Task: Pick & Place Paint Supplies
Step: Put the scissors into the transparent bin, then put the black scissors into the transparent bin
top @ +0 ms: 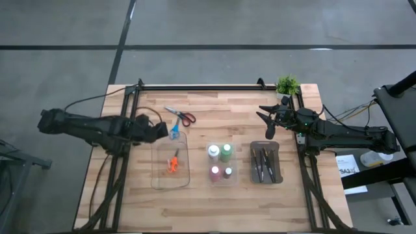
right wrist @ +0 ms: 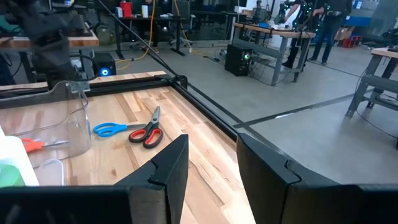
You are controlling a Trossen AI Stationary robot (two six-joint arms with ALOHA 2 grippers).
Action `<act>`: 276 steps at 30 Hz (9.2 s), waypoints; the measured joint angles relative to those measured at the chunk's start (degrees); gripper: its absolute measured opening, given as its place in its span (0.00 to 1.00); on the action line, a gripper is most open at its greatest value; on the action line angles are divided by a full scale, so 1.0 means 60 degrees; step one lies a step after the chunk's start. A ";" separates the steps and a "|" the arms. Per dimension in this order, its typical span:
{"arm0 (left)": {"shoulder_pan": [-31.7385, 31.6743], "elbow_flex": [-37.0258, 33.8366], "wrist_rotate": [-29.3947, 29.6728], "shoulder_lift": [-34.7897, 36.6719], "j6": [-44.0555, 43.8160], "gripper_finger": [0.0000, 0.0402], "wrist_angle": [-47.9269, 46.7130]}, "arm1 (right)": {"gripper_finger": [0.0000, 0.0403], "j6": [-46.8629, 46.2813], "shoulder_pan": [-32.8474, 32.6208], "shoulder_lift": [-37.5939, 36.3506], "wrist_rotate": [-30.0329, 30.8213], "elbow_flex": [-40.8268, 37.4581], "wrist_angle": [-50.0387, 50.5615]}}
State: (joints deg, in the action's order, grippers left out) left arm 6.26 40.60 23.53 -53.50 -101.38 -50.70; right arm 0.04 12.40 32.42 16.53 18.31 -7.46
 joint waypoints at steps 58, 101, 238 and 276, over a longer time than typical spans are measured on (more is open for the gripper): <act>-0.4873 0.0270 -0.4113 -0.5911 0.5598 0.30 0.2477 | 0.33 0.0000 0.0000 -0.0004 -0.0002 0.0000 -0.0004; -0.5255 0.0240 -0.3973 -0.5886 0.6181 0.07 0.1585 | 0.33 -0.0001 0.0000 0.0007 0.0000 0.0002 -0.0002; -0.4798 0.4006 -0.4195 -0.5970 0.8076 0.29 0.2930 | 0.33 -0.0001 -0.0004 0.0000 -0.0004 0.0000 0.0000; -0.5485 0.6754 -0.4076 -1.0741 0.8905 0.29 0.0550 | 0.33 -0.0001 -0.0004 0.0004 0.0000 0.0000 0.0000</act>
State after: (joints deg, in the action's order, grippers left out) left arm -26.65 81.12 -0.93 -117.95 -47.95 -47.40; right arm 0.03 12.38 32.45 16.53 18.31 -7.46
